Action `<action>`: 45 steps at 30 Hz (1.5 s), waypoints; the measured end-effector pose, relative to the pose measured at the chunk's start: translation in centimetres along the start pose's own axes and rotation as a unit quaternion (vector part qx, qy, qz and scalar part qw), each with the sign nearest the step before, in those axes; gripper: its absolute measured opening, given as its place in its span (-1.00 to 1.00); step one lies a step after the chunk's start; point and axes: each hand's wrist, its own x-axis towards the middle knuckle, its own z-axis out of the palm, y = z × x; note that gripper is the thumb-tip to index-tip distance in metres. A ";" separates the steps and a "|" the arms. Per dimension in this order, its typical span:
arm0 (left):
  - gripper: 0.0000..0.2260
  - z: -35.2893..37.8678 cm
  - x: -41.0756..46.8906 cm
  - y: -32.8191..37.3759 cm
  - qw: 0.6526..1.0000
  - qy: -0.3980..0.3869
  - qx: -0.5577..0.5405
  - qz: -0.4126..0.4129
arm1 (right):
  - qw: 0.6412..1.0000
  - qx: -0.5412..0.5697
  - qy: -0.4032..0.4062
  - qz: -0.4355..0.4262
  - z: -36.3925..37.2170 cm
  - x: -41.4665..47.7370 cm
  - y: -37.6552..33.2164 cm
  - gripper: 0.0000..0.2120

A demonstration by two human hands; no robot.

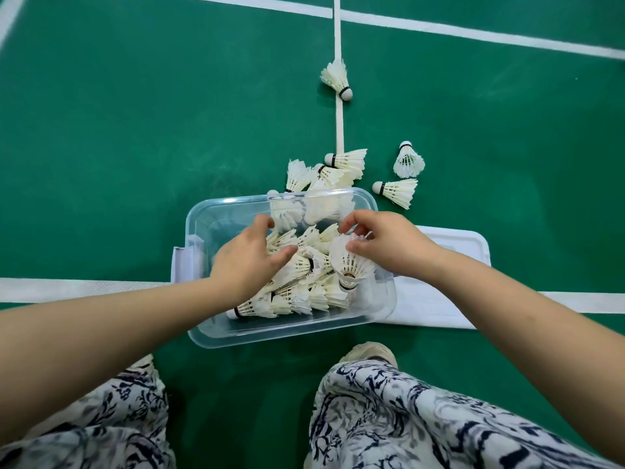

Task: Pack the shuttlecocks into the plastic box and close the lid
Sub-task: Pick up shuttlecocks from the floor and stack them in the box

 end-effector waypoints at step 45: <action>-0.89 0.3 -0.9 -1.2 0.942 -0.127 -0.225 -0.212 | 0.999 0.040 0.012 -0.019 1.2 -0.1 -1.1 -0.90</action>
